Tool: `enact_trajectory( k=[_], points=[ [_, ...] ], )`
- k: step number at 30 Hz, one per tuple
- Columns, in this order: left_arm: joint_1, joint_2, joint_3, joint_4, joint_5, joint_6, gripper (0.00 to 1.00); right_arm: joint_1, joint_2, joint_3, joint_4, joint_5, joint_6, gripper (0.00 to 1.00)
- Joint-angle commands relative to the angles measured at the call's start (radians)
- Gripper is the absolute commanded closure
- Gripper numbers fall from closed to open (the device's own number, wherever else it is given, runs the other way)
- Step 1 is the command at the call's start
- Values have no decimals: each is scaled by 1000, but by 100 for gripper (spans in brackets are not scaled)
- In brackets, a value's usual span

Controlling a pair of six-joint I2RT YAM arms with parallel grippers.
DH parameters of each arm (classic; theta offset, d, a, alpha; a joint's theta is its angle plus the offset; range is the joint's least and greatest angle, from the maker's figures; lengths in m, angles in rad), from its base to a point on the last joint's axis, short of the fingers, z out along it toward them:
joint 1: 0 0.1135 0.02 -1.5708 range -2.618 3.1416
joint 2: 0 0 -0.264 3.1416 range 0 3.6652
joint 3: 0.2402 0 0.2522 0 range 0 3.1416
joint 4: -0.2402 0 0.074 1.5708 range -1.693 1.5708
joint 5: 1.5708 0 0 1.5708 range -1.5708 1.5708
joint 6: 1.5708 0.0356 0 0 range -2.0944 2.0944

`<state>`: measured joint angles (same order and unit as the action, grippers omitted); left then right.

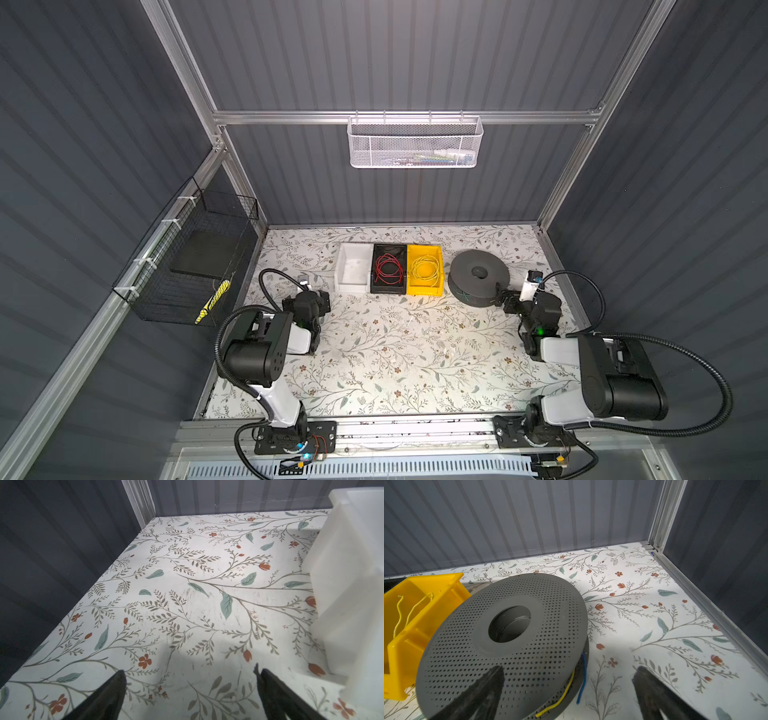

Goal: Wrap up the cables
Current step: 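Raise both arms, left toward the black bin, right toward the grey spool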

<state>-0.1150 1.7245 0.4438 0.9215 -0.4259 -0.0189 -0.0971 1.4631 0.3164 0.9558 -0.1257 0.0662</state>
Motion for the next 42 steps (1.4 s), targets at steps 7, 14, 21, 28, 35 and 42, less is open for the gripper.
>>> enact_trajectory(
  k=[7, 14, 21, 28, 35, 42],
  points=[
    [2, -6, 11, 28, 1, -13, 0, 4, -6, 13, 6, 12, -11, 1],
    [2, -7, 9, 29, 1, -13, 0, 3, -6, 13, 4, 11, -11, 1],
    [2, -8, 9, 27, 3, -14, 0, -1, -6, 16, 1, 8, -6, 1],
    [-1, -48, 8, 10, -16, -5, 0, 0, -161, 57, -195, 148, 42, 1],
    [-3, -158, 384, -749, -219, -135, 0, -1, -419, 300, -769, 109, 118, 6],
    [-55, -148, 688, -1288, -196, -361, 0, -51, -411, 491, -1124, -2, 221, 10]
  ],
)
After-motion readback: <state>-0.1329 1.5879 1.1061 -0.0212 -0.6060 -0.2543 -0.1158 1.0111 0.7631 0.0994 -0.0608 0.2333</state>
